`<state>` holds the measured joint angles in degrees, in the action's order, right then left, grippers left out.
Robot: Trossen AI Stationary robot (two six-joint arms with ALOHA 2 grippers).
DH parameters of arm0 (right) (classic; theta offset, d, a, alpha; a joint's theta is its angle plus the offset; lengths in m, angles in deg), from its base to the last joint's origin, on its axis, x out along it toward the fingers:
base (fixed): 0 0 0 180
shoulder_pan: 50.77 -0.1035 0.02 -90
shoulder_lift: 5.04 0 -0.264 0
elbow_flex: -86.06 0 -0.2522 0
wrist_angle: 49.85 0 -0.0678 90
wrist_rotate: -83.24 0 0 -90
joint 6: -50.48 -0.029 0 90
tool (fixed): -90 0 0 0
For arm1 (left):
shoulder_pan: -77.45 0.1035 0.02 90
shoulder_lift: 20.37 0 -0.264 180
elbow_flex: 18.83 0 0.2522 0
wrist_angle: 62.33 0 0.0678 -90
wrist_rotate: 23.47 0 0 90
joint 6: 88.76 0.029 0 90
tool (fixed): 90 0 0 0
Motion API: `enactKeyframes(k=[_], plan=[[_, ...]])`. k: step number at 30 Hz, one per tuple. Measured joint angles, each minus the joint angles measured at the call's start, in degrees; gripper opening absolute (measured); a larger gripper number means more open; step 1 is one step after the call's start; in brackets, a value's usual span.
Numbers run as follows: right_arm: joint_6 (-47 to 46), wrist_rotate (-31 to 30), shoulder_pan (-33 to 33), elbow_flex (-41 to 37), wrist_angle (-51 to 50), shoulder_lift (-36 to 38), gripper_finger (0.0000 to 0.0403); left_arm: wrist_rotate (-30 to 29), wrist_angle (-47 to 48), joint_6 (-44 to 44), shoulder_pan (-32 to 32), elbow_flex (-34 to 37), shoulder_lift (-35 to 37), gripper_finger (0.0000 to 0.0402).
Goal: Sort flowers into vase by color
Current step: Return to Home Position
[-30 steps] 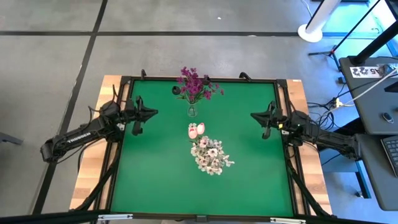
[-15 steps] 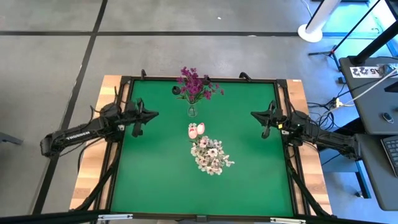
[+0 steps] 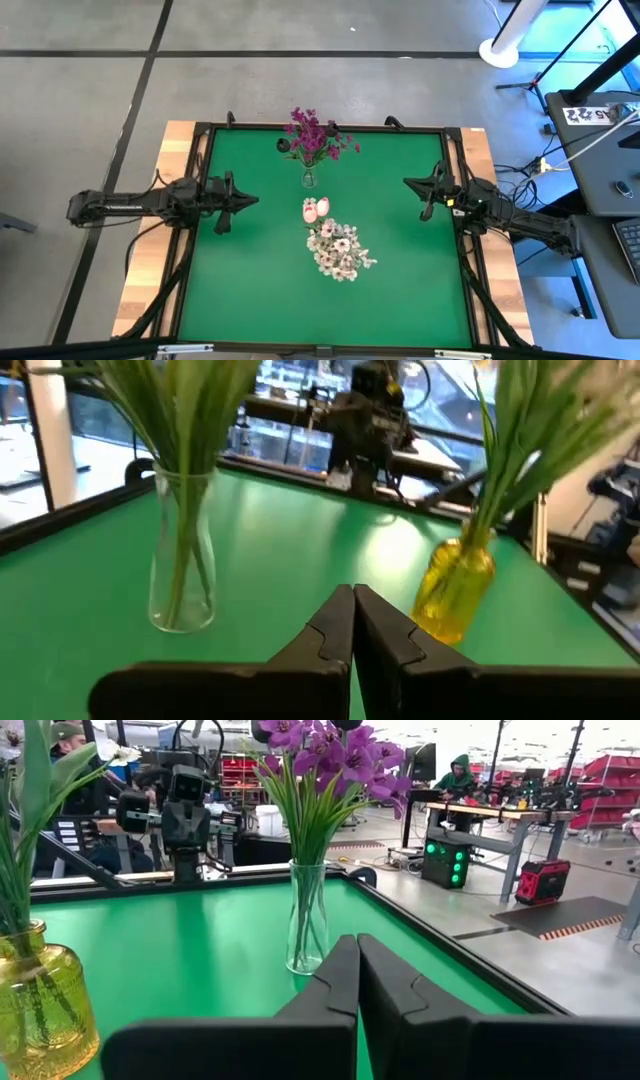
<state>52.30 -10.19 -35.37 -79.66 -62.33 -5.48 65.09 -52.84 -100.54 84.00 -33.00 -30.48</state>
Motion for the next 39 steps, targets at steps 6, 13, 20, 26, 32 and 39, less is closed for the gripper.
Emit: enactKeyframes(k=[6, 13, 20, 26, 32, 39], plan=[[0.0, -0.02, 0.0, 0.0, -0.02, -1.54, 0.0001, -1.87, 0.97, 2.3, -1.59, 0.0, 0.0, 0.0], [0.0, 0.22, 0.0, -0.04, -0.08, -4.32, 0.0001, 0.53, 0.79, 2.94, -1.59, 0.0, 0.0, 0.0], [-1.38, 1.59, 0.0, -0.06, 0.28, -4.48, 0.0001, 1.92, 1.44, 2.56, -1.59, 0.0, 0.0, 0.0], [-1.08, 2.13, 0.0, -0.07, 1.12, -2.11, 0.0001, 2.07, 2.19, 3.14, -1.59, 0.0, 1.11, 0.0], [-0.92, 3.07, 0.0, -0.07, -0.1, 0.2, 0.0001, 2.06, 3.43, 3.75, -1.59, -0.04, 4.81, 0.0], [-1.09, 3.72, 0.0, -0.07, -0.21, 0.29, 0.0001, 2.24, 3.49, 4.66, -1.59, -0.04, 7.95, 0.0]])
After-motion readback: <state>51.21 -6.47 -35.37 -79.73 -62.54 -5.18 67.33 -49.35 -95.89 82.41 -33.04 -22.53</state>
